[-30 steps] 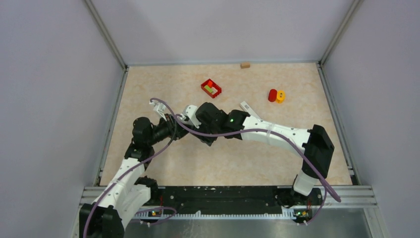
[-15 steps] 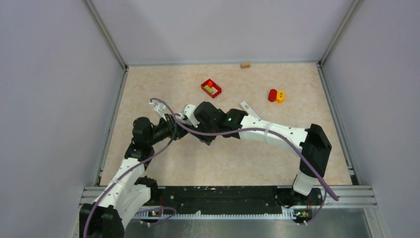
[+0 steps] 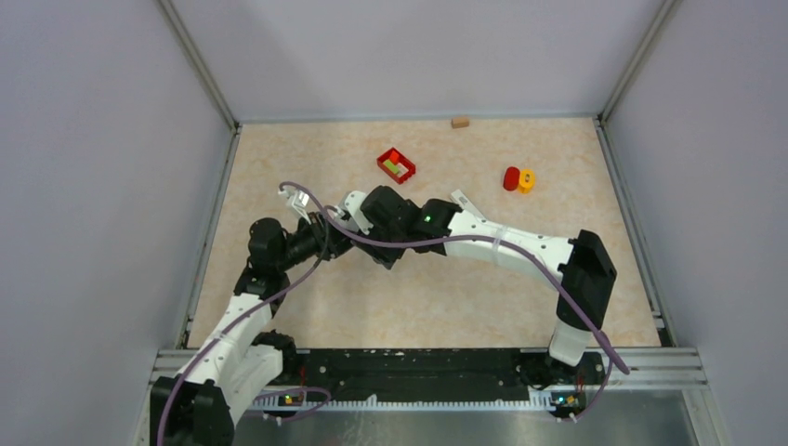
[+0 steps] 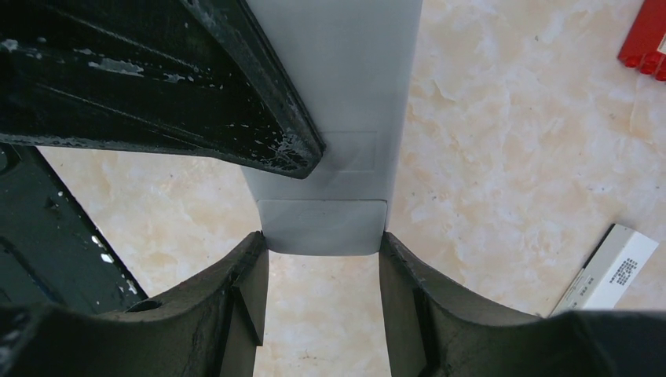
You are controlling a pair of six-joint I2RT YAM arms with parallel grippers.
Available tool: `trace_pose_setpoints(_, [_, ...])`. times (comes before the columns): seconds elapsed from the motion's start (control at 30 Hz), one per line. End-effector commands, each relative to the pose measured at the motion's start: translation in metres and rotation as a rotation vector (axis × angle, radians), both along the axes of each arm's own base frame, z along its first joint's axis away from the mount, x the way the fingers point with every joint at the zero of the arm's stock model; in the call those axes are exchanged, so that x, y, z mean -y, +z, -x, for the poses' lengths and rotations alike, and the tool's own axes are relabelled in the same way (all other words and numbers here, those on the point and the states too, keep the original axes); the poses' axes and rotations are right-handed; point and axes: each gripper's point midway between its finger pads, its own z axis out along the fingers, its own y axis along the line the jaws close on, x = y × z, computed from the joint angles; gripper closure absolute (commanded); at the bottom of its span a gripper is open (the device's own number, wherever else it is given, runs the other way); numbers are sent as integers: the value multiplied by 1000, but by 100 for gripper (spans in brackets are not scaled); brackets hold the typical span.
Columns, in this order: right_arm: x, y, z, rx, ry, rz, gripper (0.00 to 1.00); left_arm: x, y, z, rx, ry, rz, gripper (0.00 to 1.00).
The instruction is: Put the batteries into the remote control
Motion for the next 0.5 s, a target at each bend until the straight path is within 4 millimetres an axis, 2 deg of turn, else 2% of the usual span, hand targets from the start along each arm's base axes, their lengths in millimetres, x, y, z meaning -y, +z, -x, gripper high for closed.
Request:
trace_pose_setpoints(0.0, [-25, 34, -29, 77, -57, -133, 61, 16, 25, 20, 42, -144, 83, 100])
trace_pose_setpoints(0.17, [-38, 36, -21, 60, 41, -157, 61, 22, 30, 27, 33, -213, 127, 100])
trace_pose_setpoints(0.47, [-30, 22, -28, 45, 12, -79, 54, 26, 40, 31, -34, -261, 164, 100])
